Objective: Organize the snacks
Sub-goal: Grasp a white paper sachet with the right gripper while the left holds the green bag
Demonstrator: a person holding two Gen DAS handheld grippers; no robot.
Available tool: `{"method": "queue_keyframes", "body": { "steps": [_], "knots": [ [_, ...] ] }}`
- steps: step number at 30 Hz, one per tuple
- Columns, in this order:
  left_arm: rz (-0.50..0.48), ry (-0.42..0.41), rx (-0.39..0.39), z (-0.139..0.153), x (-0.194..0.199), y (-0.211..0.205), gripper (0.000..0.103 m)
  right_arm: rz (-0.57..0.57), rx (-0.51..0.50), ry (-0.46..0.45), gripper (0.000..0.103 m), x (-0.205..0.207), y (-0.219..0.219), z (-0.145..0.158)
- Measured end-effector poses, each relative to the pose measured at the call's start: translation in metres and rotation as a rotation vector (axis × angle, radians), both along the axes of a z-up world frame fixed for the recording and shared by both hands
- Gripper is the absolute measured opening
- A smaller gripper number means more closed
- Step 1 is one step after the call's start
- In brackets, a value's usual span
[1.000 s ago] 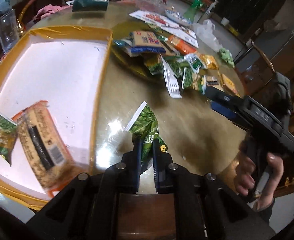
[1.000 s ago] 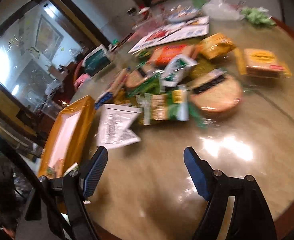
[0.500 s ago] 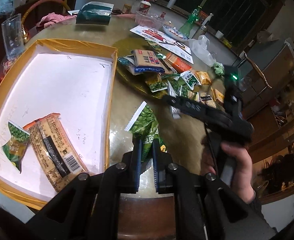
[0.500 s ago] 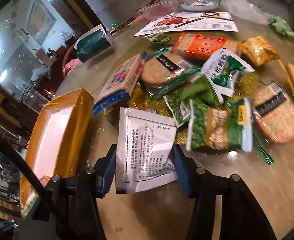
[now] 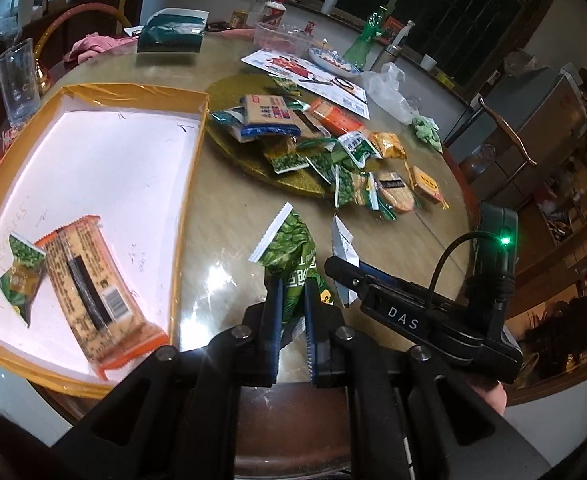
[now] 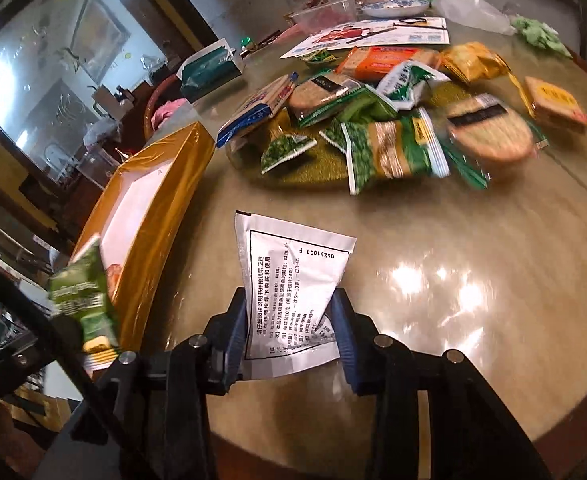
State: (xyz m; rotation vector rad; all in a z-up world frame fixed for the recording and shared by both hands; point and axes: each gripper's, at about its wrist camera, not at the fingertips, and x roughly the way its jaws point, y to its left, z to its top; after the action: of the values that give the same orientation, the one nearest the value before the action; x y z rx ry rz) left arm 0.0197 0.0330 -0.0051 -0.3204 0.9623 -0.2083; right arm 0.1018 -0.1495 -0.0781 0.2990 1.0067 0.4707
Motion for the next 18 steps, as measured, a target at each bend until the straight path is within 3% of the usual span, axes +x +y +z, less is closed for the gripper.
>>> {"method": "queue_keyframes", "body": {
  "steps": [18],
  "knots": [
    [-0.004, -0.021, 0.006, 0.007, -0.018, 0.002, 0.012, 0.024, 0.102, -0.054, 0.038, -0.026, 0.003, 0.032]
  ]
}}
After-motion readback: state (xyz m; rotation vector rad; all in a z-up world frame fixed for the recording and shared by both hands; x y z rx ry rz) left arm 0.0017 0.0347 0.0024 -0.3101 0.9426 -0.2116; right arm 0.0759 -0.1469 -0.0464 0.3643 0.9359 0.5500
